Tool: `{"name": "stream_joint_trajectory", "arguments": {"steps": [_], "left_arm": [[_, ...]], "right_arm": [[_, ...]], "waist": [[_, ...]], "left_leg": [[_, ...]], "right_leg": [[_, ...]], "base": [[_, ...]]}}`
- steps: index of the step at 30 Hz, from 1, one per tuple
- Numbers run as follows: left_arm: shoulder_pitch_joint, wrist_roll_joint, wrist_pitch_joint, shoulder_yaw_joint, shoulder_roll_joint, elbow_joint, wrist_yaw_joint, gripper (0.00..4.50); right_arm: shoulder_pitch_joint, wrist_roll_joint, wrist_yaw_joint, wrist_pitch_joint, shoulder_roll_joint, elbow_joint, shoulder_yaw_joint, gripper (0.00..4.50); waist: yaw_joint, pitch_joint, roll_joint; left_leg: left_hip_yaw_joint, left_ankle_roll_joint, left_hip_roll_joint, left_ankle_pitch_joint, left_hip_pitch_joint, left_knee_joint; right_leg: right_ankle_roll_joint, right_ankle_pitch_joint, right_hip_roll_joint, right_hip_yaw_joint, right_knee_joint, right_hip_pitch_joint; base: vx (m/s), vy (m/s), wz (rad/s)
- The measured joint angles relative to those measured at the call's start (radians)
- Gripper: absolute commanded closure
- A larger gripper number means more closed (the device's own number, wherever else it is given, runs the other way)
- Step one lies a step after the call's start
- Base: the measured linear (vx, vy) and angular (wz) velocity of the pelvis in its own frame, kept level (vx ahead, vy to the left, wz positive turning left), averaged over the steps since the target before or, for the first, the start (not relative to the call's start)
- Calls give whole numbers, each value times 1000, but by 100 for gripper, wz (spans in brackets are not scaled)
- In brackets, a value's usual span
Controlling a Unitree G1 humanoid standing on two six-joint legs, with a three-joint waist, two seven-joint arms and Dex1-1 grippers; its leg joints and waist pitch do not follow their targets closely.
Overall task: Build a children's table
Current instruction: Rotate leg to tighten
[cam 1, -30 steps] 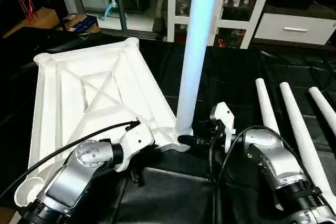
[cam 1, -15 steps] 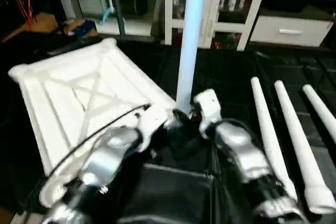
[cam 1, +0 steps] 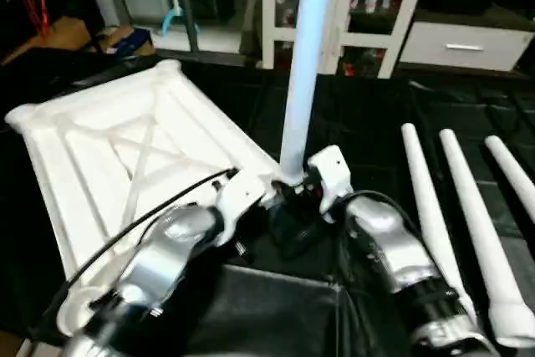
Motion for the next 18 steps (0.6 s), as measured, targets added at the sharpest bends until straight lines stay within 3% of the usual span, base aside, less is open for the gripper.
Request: {"name": "stream_joint_trajectory", "arguments": {"steps": [12, 18], "left_arm": [[117, -76, -46, 1, 128, -137, -156, 450], [117, -79, -46, 3, 131, -137, -159, 450]], "right_arm": [[44, 97, 399, 2, -205, -110, 36, 34], [52, 93, 406, 0, -191, -107, 39, 34]], "waist": [[3, 2, -3], [2, 2, -3]], "left_leg": [[0, 0, 0, 0, -1, 1], [0, -1, 0, -1, -1, 1]], "right_leg": [[0, 0, -1, 0, 0, 0], [0, 0, 0, 0, 1, 0]], "base": [[0, 0, 0], [0, 0, 0]]}}
